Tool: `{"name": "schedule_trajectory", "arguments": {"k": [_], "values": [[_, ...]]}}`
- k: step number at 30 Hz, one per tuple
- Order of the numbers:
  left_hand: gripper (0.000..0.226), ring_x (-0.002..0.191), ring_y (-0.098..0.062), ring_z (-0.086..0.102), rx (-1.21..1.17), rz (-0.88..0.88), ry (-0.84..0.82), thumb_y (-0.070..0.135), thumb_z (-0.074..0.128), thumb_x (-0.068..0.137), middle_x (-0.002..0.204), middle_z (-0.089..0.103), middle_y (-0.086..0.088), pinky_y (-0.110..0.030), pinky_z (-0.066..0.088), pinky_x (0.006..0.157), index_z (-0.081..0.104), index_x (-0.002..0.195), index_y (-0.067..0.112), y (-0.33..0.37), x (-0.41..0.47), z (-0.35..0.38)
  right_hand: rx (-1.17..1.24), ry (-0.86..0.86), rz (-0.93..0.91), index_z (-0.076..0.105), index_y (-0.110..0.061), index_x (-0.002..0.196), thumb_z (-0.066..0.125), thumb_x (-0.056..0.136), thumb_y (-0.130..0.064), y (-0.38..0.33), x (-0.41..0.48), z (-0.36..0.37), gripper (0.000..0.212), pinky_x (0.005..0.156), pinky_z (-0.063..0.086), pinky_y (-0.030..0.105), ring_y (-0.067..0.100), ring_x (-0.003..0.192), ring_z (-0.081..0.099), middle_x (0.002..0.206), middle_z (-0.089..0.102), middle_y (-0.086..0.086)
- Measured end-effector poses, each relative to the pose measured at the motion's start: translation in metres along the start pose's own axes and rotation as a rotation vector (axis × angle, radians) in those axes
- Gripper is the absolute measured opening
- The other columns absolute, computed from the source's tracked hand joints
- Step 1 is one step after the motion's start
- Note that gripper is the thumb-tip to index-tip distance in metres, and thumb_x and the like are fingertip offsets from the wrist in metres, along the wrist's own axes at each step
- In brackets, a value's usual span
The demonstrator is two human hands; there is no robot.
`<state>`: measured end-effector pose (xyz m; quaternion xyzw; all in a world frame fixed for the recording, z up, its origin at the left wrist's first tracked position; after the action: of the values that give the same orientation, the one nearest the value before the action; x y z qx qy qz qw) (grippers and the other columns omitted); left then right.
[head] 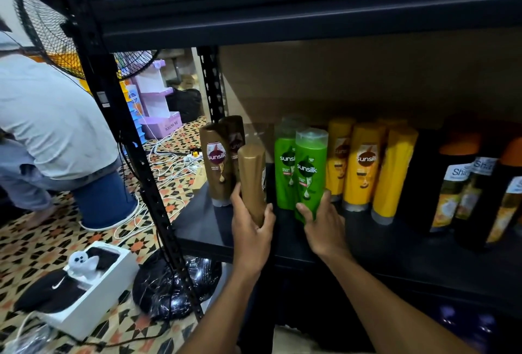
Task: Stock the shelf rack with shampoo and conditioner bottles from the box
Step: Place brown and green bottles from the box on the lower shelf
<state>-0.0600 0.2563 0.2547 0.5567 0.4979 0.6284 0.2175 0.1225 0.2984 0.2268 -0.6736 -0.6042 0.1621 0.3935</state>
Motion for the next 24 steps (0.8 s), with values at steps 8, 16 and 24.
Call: {"name": "schedule_trajectory", "arguments": {"k": [8,16,24], "values": [[0.060,0.128,-0.025,0.035,0.302,-0.048,0.072,0.024,0.067,0.096,0.133,0.031,-0.012,-0.027,0.031,0.105,0.031,0.140,0.004,-0.010,0.027,-0.007,0.021,-0.001,-0.005,0.032,-0.014,0.149,0.061,0.095,-0.047,0.003,-0.001,-0.001,0.070,0.112,0.033,0.045,0.030,0.136,0.043,0.148,0.048,0.010],[0.050,0.126,-0.035,0.044,0.623,-0.274,-0.026,0.045,0.055,0.100,0.132,0.050,-0.016,-0.048,0.040,0.105,0.047,0.130,0.005,-0.056,0.049,0.003,0.065,0.020,-0.019,0.046,-0.014,0.135,0.071,0.091,-0.042,0.003,0.003,-0.001,0.058,0.102,0.039,0.041,0.032,0.124,0.054,0.135,0.059,0.011],[0.053,0.120,-0.035,0.049,0.832,-0.342,0.079,0.058,0.049,0.099,0.124,0.062,-0.013,-0.048,0.038,0.099,0.060,0.120,0.010,-0.056,0.054,0.008,0.034,0.011,-0.025,0.045,-0.012,0.137,0.068,0.092,-0.045,0.005,0.006,0.003,0.061,0.103,0.037,0.043,0.032,0.128,0.052,0.137,0.058,0.011]]}}
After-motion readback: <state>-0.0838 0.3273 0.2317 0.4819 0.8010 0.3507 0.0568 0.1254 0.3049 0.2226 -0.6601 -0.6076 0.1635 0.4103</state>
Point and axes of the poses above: each hand's wrist, its own x-axis towards the middle knuckle, its own z-axis out of the palm, y = z × x, the point moved 6 cm from there along x, towards the middle knuckle
